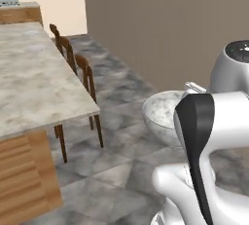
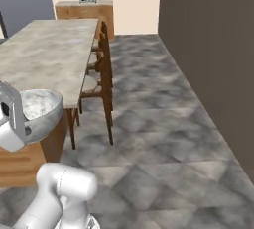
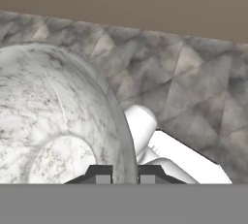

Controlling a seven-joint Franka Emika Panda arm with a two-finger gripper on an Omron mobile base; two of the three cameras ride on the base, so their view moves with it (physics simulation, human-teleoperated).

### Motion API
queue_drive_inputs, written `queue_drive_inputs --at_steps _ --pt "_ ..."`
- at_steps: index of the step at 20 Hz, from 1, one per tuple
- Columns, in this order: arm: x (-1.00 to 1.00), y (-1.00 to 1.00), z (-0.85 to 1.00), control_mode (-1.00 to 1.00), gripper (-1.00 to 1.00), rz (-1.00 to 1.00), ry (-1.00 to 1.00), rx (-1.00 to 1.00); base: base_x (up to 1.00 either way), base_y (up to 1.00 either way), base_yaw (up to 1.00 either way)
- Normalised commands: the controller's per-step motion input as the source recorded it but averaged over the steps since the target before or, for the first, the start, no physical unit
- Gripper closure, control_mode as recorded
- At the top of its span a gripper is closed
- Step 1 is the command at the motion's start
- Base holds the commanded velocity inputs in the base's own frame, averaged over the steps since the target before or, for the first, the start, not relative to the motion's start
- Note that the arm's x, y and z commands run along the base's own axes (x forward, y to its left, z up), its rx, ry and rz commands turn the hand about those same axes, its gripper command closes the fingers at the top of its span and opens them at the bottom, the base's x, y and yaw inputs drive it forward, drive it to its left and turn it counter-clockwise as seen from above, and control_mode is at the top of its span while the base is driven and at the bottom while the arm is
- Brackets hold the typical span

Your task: Move the bowls from the cabinet to the plates on the dining table.

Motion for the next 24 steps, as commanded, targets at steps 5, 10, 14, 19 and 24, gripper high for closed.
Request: queue_drive_inputs --at_steps 5,10,14,19,24 --pt "0.00 0.00 0.00 1.00 1.00 0.00 0.00 0.00 1.00 -0.49 0.33" --pt "0.00 0.00 0.00 1.00 1.00 0.00 0.00 0.00 1.00 -0.56 0.31" --pt "0.00 0.00 0.00 1.00 1.00 0.00 0.00 0.00 1.00 -0.65 0.28" --pt "0.00 0.00 0.00 1.00 1.00 0.00 0.00 0.00 1.00 -0.74 0.24" --pt "0.00 0.00 0.00 1.00 1.00 0.00 0.00 0.00 1.00 -0.77 0.19"
